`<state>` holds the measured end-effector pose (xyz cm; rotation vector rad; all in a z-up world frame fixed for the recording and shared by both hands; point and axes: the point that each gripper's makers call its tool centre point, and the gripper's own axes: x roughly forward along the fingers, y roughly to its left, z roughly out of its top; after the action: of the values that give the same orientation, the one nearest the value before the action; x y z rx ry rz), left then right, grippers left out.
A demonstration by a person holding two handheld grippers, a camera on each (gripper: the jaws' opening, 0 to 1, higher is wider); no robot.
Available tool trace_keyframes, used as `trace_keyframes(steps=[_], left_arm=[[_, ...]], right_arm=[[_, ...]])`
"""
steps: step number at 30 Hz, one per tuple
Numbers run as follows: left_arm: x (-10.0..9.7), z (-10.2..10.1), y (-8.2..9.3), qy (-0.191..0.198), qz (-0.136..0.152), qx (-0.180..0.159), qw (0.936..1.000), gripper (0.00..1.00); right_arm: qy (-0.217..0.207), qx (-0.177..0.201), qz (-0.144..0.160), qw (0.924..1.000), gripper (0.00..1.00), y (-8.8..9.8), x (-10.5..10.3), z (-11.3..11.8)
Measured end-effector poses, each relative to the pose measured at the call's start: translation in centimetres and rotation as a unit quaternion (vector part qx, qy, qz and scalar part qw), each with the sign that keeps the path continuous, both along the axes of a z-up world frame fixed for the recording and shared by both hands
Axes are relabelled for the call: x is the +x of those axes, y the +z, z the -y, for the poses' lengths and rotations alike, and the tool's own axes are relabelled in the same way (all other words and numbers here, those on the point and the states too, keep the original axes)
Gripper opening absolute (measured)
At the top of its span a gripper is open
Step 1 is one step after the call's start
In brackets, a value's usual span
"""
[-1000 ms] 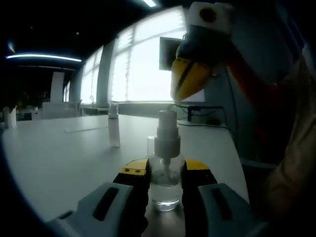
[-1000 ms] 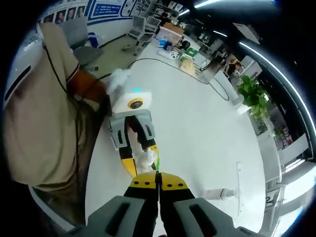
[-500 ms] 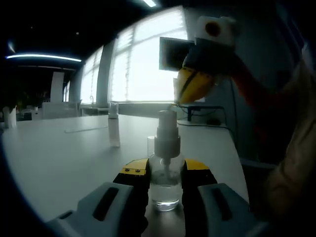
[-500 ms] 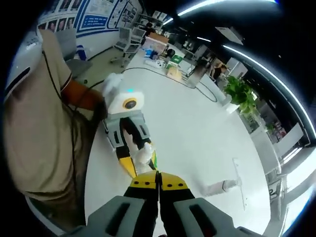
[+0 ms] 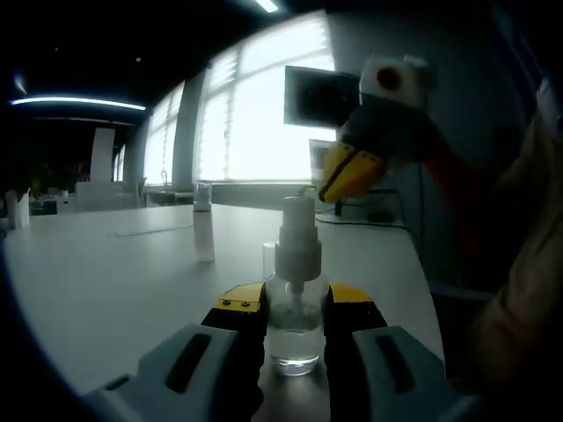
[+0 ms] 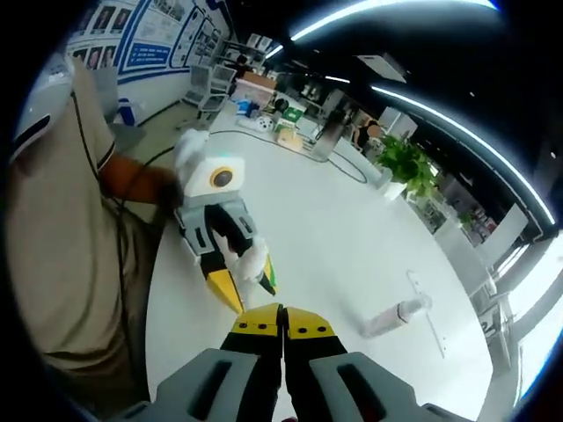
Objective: Clamp pump bottle remove cover press pump head put on cover
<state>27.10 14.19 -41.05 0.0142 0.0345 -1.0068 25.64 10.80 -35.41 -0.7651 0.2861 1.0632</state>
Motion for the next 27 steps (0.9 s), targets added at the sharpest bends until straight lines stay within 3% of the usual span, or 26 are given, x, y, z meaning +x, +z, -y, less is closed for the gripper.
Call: trace_keyframes(steps=[13, 27], left_arm=[[-0.1, 0.0, 0.0, 0.001, 0.0, 0.0, 1.0, 0.16], [0.0, 0.0, 0.0, 0.002, -0.001, 0.0, 1.0, 0.16]], right_arm=[[-0.053, 0.067, 0.0, 0.9963, 0.0, -0.8, 0.2, 1.8], [-0.105, 0.151, -0.008, 0.983, 0.0, -1.8, 0.5, 3.4]])
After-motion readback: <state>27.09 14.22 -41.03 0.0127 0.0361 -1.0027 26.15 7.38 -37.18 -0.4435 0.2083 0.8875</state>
